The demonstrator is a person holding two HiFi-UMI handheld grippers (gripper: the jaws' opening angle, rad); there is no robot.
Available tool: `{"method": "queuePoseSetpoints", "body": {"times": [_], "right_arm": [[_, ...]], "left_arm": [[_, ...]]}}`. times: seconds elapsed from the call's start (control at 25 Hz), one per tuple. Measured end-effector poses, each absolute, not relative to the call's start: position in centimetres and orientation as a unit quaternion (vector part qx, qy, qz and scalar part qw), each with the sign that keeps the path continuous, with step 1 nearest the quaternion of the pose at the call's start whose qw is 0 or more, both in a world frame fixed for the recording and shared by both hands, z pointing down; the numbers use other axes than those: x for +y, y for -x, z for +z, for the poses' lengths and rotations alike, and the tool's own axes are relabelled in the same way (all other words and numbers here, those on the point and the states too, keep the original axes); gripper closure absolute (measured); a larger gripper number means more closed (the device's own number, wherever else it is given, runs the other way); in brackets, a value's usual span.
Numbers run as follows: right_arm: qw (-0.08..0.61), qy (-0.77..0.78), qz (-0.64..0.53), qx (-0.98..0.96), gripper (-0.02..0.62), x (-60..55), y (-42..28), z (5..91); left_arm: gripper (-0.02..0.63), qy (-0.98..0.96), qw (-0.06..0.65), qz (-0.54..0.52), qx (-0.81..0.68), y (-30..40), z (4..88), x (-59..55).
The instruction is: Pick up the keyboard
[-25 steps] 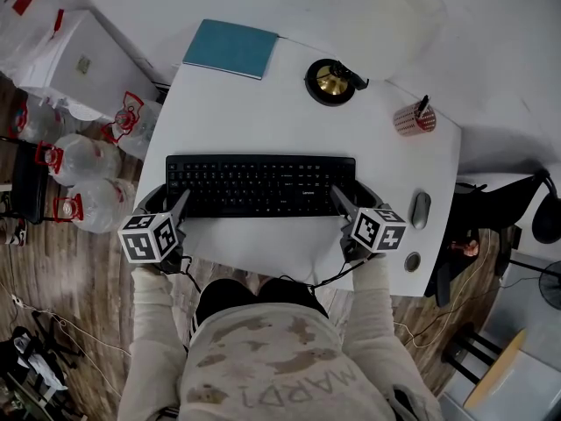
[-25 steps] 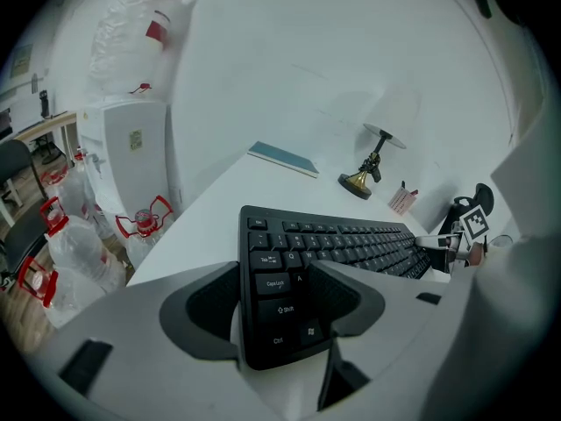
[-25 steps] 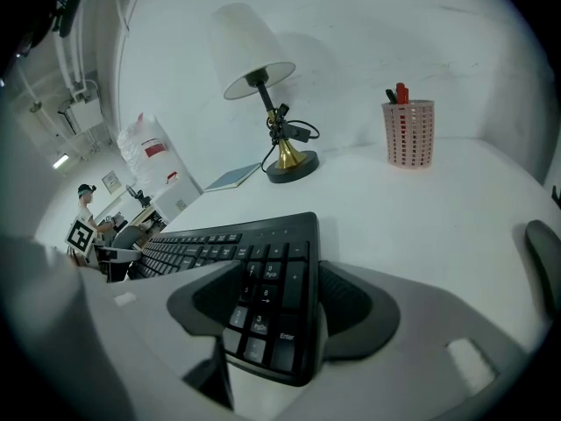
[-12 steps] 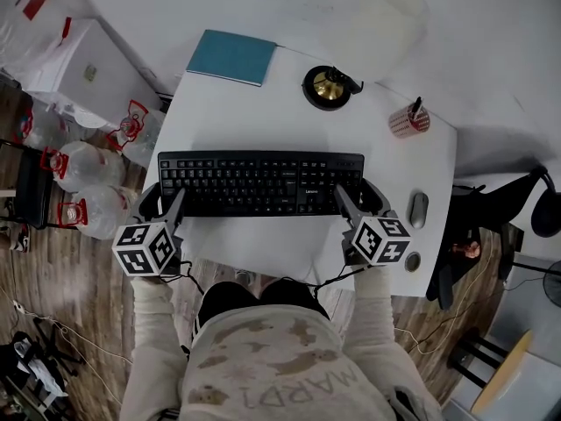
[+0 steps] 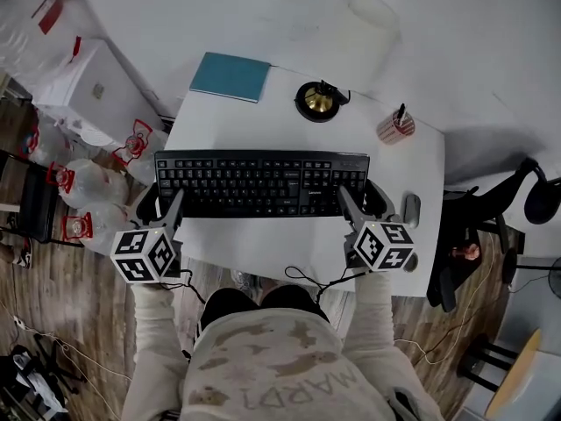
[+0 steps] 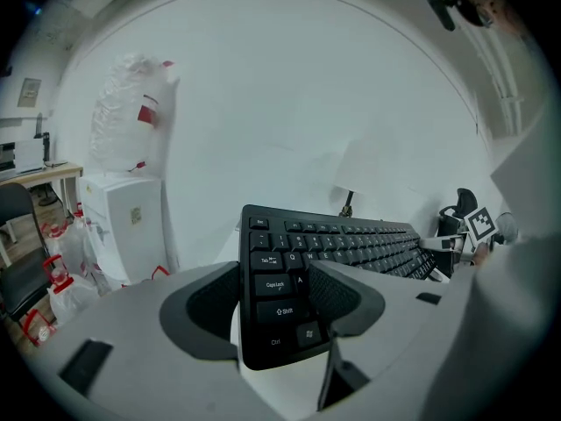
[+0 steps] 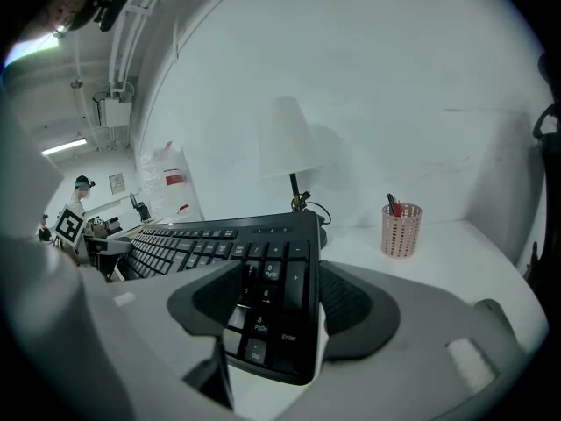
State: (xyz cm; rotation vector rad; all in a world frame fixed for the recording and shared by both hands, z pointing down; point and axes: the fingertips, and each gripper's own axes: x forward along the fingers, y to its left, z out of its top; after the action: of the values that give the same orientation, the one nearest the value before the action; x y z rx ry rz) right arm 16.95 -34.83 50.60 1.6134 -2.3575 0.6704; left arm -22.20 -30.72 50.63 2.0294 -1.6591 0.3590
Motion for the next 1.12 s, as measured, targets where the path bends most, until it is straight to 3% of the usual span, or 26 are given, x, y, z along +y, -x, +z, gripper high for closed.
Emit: {"method": "queuePoseSetpoints", "body": {"times": [1.12], "right_arm": [[0.007, -0.585, 0.089, -0.806, 0.308, -30.4, -18.6, 35.5]], "left_arm": [[0.357, -0.788, 0.114, 0.030, -0.604, 20.6, 36.5, -28.8]]}}
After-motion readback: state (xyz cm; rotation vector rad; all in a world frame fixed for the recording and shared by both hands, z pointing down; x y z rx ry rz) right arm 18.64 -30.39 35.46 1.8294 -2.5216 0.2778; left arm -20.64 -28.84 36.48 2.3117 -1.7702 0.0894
